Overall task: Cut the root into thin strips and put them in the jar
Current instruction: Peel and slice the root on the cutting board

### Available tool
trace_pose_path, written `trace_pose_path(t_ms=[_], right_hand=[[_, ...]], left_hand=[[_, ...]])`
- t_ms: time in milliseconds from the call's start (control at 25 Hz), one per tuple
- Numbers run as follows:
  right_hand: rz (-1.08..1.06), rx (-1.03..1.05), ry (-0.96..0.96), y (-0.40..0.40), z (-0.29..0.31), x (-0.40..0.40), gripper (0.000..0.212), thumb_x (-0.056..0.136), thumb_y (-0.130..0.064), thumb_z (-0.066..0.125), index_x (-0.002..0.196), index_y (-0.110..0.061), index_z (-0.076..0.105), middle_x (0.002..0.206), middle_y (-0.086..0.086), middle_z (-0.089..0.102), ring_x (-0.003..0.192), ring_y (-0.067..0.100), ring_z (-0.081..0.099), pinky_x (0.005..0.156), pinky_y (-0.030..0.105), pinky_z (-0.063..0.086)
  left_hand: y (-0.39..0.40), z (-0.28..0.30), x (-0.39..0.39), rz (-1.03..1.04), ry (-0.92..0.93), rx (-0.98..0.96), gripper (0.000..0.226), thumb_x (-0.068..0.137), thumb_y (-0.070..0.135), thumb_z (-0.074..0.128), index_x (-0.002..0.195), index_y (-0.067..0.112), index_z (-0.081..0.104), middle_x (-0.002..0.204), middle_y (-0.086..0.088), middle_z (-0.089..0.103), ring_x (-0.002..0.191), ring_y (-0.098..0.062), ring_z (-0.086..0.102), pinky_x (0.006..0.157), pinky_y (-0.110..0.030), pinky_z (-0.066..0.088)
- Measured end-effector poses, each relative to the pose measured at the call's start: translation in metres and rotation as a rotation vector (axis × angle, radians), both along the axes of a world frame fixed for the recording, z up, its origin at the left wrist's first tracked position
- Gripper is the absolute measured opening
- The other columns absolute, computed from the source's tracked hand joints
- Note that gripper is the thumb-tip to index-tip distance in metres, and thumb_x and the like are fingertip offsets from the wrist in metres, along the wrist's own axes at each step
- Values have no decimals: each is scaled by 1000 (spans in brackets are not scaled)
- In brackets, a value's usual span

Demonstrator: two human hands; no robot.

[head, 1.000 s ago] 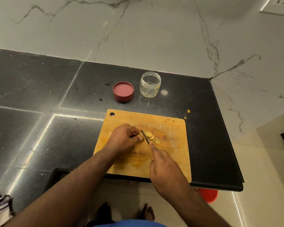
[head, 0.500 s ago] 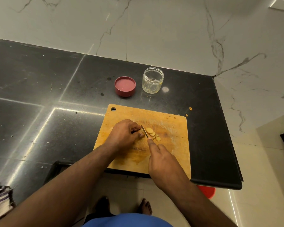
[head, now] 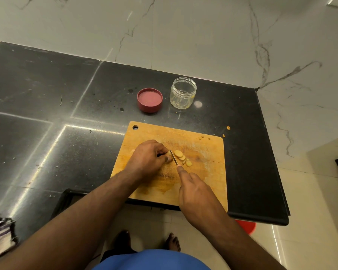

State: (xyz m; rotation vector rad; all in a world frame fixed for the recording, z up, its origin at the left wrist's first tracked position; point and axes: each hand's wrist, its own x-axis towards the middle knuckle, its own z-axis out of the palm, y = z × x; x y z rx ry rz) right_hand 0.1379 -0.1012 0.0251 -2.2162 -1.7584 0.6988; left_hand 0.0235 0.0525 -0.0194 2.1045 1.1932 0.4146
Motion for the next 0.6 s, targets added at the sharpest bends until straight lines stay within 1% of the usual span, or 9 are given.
trace_pose_path(t_ms=[240, 320, 400, 440, 560, 600], right_hand=[[-12, 7, 19, 10, -6, 2, 56, 102, -17, 32, 155, -26, 17, 130, 4, 49, 105, 19, 52, 82, 28, 43], [-29, 15, 35, 1, -6, 0, 56, 103, -18, 32, 156, -27, 17, 131, 2, 49, 104, 17, 52, 83, 27, 44], [-42, 6, 49, -15, -5, -3, 57, 103, -18, 33, 156, -27, 15, 131, 0, 48, 102, 14, 52, 83, 25, 46], [-42, 4, 42, -21, -5, -4, 57, 103, -18, 33, 156, -27, 15, 131, 0, 48, 101, 13, 53, 83, 25, 48], [-64, 51, 12, -29, -5, 1, 55, 103, -20, 33, 156, -26, 21, 123, -2, 52, 96, 10, 54, 82, 23, 48], [-83, 67, 23, -28, -2, 4, 53, 103, -21, 34, 155, -26, 24, 124, -2, 53, 99, 9, 54, 84, 21, 46]], left_hand=[[-1, -2, 0, 5, -3, 19, 27, 87, 30, 76, 111, 17, 75, 98, 8, 65, 92, -9, 58, 83, -31, 54], [-2, -3, 0, 16, -2, 20, 28, 88, 31, 76, 113, 18, 75, 98, 9, 64, 92, -8, 58, 78, -24, 50], [-2, -3, 0, 19, 7, 22, 28, 88, 32, 75, 113, 18, 74, 97, 11, 62, 90, -7, 56, 71, -16, 43], [-2, -3, 0, 23, 7, 21, 28, 88, 32, 75, 113, 18, 74, 96, 11, 61, 89, -7, 56, 70, -15, 41], [-2, -2, 0, 23, 9, -1, 31, 89, 32, 75, 117, 18, 72, 99, 11, 61, 93, -8, 56, 76, -20, 44], [-2, -2, -1, 10, 19, 2, 32, 90, 32, 74, 119, 18, 72, 101, 10, 61, 95, -8, 56, 79, -21, 44]])
